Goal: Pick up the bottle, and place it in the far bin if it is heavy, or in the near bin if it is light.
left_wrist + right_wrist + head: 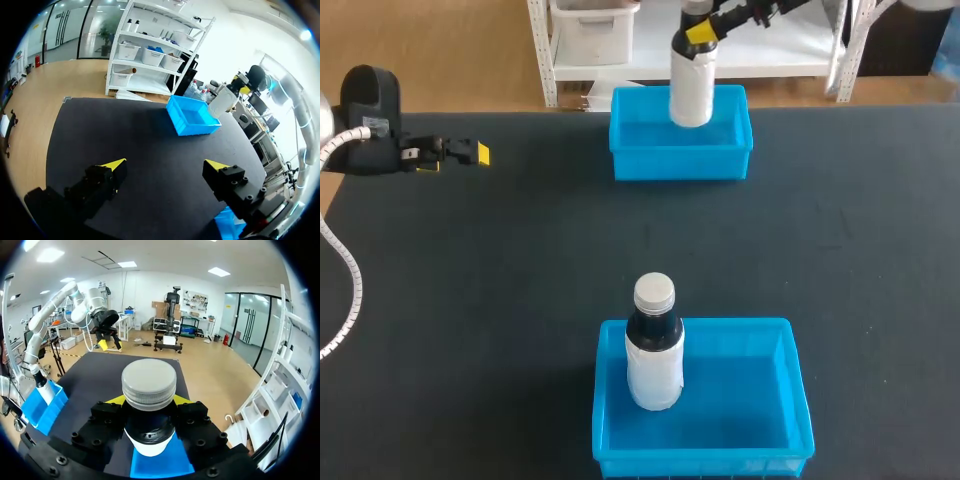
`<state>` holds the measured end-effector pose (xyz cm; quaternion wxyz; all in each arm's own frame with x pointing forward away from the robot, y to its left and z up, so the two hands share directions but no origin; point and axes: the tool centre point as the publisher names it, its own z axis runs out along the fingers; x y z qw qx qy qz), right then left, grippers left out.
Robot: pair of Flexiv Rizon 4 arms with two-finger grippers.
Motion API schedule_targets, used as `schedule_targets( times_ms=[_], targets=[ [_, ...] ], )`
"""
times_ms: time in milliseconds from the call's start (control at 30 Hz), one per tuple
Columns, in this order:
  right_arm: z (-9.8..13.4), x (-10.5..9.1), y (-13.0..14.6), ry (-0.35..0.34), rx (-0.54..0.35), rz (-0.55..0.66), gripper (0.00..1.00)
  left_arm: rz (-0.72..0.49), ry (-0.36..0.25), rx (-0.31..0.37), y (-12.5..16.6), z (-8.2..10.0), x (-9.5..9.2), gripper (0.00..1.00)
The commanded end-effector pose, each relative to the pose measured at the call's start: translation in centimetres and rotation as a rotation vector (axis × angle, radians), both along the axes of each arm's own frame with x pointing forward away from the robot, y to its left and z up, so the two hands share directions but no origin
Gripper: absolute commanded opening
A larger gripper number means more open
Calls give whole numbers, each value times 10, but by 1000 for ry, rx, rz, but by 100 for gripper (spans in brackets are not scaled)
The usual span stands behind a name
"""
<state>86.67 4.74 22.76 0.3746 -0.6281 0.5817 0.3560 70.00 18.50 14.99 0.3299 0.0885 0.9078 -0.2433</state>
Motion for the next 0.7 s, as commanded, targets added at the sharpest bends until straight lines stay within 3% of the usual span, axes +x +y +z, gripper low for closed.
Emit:
schedule_targets(
  times_ms=[33, 700],
  targets=[
    [-5, 24, 11, 83, -4, 140, 0, 0, 0, 0, 0, 0, 0, 100],
    [-40, 38, 38, 115, -5, 178, 0, 0, 0, 0, 0, 0, 0, 100]
  ],
)
